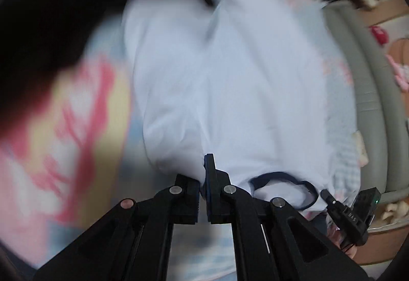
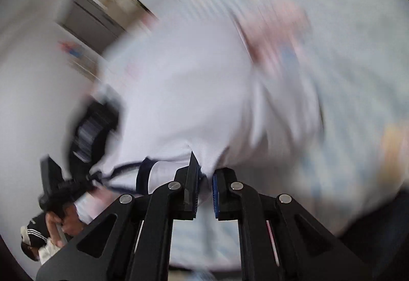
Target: Fold clothes
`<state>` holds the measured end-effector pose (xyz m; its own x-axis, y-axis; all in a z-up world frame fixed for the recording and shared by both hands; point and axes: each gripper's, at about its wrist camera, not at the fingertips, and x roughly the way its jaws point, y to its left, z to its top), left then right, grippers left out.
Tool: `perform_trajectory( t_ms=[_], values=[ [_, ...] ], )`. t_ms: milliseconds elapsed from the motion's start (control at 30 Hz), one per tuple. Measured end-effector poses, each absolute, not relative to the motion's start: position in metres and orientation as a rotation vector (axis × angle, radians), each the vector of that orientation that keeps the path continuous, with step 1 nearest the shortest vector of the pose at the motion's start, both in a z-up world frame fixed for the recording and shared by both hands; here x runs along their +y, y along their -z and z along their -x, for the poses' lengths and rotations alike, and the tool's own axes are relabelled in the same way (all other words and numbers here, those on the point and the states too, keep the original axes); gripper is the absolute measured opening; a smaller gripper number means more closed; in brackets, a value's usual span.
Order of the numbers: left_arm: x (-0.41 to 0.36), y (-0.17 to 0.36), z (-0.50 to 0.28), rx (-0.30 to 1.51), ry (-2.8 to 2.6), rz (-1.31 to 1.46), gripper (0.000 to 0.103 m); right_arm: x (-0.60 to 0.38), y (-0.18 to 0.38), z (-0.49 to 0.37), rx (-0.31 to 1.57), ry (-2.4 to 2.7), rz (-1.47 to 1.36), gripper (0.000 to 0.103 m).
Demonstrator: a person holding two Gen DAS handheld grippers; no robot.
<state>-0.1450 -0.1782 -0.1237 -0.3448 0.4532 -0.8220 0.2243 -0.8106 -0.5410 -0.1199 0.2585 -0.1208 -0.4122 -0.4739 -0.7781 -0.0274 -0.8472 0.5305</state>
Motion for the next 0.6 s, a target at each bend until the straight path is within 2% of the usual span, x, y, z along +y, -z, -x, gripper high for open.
perform_trajectory(
  t_ms=[133,233,333,367,400,433,467,600],
  values=[
    [-0.175,0.101,0.118,-0.785,-2.350,1.602,0.013,0.237,0.110,0.119,-0.556,2.363,-1.500,0.015],
    [-0.168,0.071,0.102,-0.648,-2.376,1.480,0.013,0.220,0.094,0.117,-0.450,2.396,-1.459,0.025],
    [-0.146,0.049,0.111,-0.526,-2.383,1.395,0.017,0.203,0.079,0.116,-0.344,2.426,-1.416,0.027],
    [-0.138,0.042,0.116,-0.489,-2.384,1.370,0.027,0.198,0.073,0.115,-0.309,2.434,-1.401,0.028],
    [-0.129,0.041,0.121,-0.448,-2.379,1.367,0.037,0.192,0.068,0.115,-0.274,2.443,-1.386,0.035],
    [-0.119,0.049,0.126,-0.402,-2.364,1.405,0.039,0.186,0.063,0.114,-0.239,2.451,-1.371,0.041],
    [-0.110,0.057,0.131,-0.355,-2.347,1.441,0.040,0.181,0.058,0.114,-0.204,2.459,-1.355,0.052],
    [-0.079,0.103,0.146,-0.190,-2.322,1.617,0.042,0.150,0.093,0.124,-0.090,2.354,-1.483,0.052]
  ],
)
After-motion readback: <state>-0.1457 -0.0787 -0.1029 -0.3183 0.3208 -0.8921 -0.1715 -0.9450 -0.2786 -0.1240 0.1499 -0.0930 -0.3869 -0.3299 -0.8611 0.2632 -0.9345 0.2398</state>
